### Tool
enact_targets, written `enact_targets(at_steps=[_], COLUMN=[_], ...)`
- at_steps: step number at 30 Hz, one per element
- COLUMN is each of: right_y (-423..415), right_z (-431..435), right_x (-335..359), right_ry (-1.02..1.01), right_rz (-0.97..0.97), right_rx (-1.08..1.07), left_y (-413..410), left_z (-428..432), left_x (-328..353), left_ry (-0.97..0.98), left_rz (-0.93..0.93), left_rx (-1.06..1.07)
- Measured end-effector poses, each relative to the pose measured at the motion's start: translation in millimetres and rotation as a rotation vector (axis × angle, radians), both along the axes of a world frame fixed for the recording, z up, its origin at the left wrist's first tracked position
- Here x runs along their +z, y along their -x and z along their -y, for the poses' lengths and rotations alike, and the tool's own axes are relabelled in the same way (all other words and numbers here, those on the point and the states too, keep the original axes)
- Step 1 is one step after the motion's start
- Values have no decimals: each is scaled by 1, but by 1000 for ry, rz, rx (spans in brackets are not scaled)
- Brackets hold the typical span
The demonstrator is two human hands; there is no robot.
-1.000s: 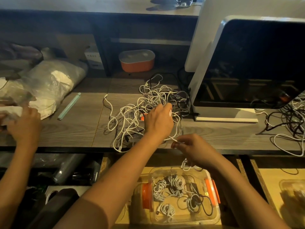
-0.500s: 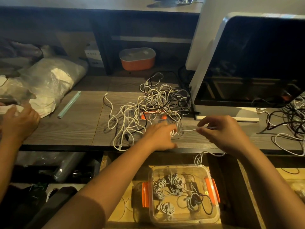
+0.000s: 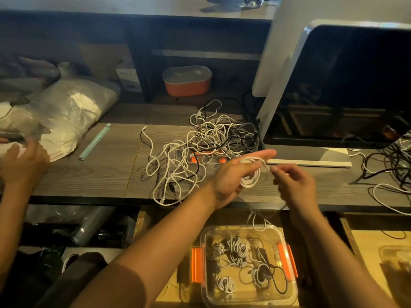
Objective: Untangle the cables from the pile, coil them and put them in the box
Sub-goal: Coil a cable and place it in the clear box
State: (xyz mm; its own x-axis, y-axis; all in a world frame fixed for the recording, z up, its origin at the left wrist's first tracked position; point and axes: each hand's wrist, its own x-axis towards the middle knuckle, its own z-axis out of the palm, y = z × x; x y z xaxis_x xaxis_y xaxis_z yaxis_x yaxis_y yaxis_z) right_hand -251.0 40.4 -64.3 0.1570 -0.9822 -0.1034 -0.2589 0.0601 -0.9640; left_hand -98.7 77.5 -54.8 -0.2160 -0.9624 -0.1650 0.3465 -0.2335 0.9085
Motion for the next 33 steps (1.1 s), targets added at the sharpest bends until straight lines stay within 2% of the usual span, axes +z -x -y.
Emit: enact_targets(at_steps=[2,5,6,10,14,17,19,22,26,31,33], right_y=[-12,-30,-36,-46,-45,-46,-46,-42,-28,-10,-4], right_z=[-7,-21,-25,-33,-42,-48,-48,-41,-23,-7,-2], right_x=[-3,-5,-6,-5,5,8,10,17,24,31,34], right_ry=[-83,-104,-101,-135,-193,-57,5,84,191,161,133], right_rz=[53,47,47,-15,-101,-406,-514,-568,-617,-627,-666], right_rx=[43,126,141,220,468,596,604,552,418,317,316], left_y=[7,13,14,20,3,-14,-22,-25,-29,-30,-32], left_z=[8,19,24,33,32,30,29,26,24,12,10], left_x=[6,13,12,-2,-16,-33,-37,-32,-31,-44,-47], left_ry=[70,-8,-19,127,177,202,197,260,188,203,149], left_rz=[-74,-187,-133,348,628,968,1123,1237,1331,1258,1356], left_rx=[132,438,526,774,906,877,886,797,484,118,6])
